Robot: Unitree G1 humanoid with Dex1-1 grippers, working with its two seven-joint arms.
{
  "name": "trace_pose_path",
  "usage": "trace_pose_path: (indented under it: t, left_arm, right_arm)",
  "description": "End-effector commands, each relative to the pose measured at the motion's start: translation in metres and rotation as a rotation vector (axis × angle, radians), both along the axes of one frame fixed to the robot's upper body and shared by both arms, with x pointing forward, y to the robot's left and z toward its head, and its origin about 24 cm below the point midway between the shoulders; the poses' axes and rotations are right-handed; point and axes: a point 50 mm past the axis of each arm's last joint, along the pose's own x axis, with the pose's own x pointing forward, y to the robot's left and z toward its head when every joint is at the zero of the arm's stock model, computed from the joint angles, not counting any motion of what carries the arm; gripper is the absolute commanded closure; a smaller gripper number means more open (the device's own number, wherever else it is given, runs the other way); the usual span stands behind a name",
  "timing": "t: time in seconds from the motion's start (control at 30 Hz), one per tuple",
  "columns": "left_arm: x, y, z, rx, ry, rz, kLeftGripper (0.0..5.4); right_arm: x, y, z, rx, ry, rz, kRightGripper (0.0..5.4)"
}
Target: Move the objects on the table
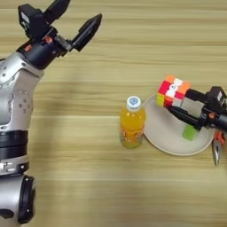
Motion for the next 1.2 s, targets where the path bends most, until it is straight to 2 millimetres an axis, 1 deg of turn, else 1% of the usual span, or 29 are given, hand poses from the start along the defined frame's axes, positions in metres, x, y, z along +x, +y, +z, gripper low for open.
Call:
trace_pose_path:
  t: [0.03, 0.13, 0.3, 0.5, 0.87, 1.0, 1.2]
  left_arm:
    - [0.001, 0.005, -0.011, -0.003, 0.009, 0.149, 0.00]
    - [-0.002, 0.001, -0.020, 0.019, 0.003, 0.222, 0.00]
    - [-0.008, -0.006, -0.043, 0.050, 0.021, 0.313, 0.00]
    - [-0.011, -0.001, -0.065, 0.085, 0.030, 0.416, 0.00]
    - [-0.017, 0.002, -0.104, -0.006, 0.153, 0.523, 0.00]
    - [-0.020, 0.000, -0.114, -0.017, 0.173, 0.529, 0.00]
    - [-0.021, -0.003, -0.122, -0.013, 0.180, 0.537, 0.00]
  right_arm:
    - [0.000, 0.001, -0.005, -0.027, -0.014, -0.022, 2.04]
    - [0.000, 0.001, -0.010, -0.038, -0.009, -0.045, 2.04]
    - [0.000, 0.002, -0.019, -0.077, 0.005, -0.089, 2.04]
    - [-0.001, 0.004, -0.030, -0.096, 0.041, -0.126, 2.04]
    - [0.000, 0.003, -0.043, -0.105, 0.092, -0.167, 2.04]
    - [-0.001, 0.004, -0.048, -0.111, 0.113, -0.166, 2.04]
    - [-0.002, 0.004, -0.050, -0.111, 0.126, -0.167, 2.04]
